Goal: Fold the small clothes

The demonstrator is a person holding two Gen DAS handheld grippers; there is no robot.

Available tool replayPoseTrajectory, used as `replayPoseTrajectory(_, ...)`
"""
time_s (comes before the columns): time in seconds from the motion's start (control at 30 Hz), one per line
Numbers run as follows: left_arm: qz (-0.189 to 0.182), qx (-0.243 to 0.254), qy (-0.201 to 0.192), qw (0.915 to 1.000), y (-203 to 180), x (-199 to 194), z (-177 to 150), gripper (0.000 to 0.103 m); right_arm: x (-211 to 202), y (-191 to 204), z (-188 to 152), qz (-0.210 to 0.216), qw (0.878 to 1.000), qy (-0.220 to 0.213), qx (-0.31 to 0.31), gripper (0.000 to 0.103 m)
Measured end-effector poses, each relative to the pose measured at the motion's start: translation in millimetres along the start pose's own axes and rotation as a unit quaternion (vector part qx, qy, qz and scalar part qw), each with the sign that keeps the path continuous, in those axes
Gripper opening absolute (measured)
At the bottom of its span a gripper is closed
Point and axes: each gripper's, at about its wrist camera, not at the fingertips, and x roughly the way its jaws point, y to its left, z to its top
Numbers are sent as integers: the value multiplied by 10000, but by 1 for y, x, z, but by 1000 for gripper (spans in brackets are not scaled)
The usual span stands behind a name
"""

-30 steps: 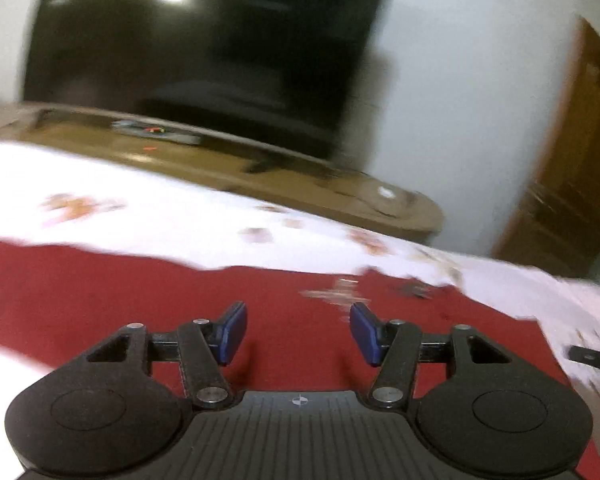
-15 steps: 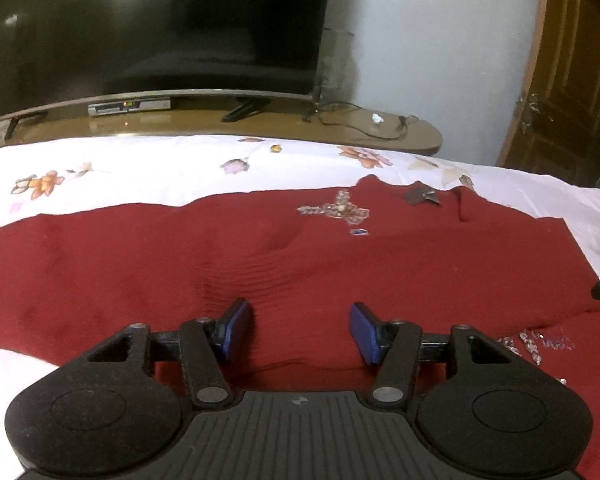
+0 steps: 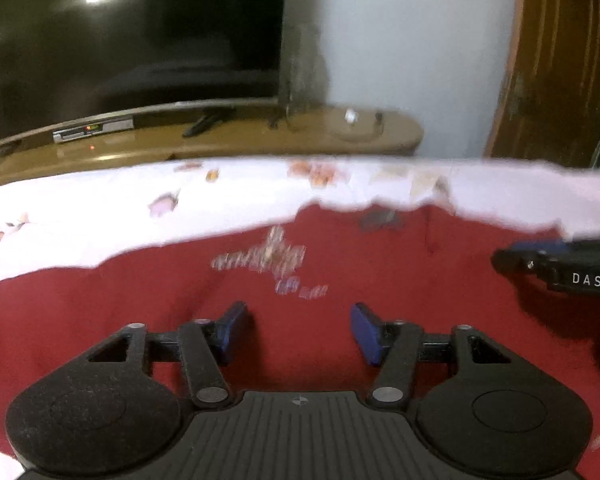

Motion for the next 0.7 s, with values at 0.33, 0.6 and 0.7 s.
replayPoseTrajectory(0.33, 84, 6, -59, 9999, 28, -5, -12, 74, 1, -50, -12, -1026, 9945, 143, 132, 23)
replayPoseTrajectory(0.6, 593, -788, -575, 9935, 132, -90, -40, 75, -67, -22, -32, -915, 9952, -283, 209, 35)
replayPoseTrajectory(0.7, 1128, -1636, -484, 9789, 217, -121, -67, 74, -97, -29, -50, -889, 9920, -175, 881, 36)
